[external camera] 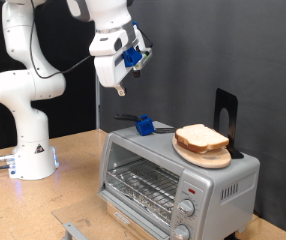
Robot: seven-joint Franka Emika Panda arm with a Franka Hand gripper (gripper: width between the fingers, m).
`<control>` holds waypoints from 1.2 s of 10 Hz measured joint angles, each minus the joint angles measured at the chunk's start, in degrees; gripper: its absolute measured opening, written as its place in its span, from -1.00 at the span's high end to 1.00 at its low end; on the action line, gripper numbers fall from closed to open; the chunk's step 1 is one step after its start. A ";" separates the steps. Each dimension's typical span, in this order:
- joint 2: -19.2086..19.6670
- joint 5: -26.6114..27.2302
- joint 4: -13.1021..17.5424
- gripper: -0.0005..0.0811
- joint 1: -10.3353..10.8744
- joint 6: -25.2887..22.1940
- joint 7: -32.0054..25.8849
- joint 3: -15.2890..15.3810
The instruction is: Make a piece of toast with the oven
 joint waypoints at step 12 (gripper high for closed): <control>-11.63 -2.95 -5.74 -0.97 3.95 7.91 -28.38 3.74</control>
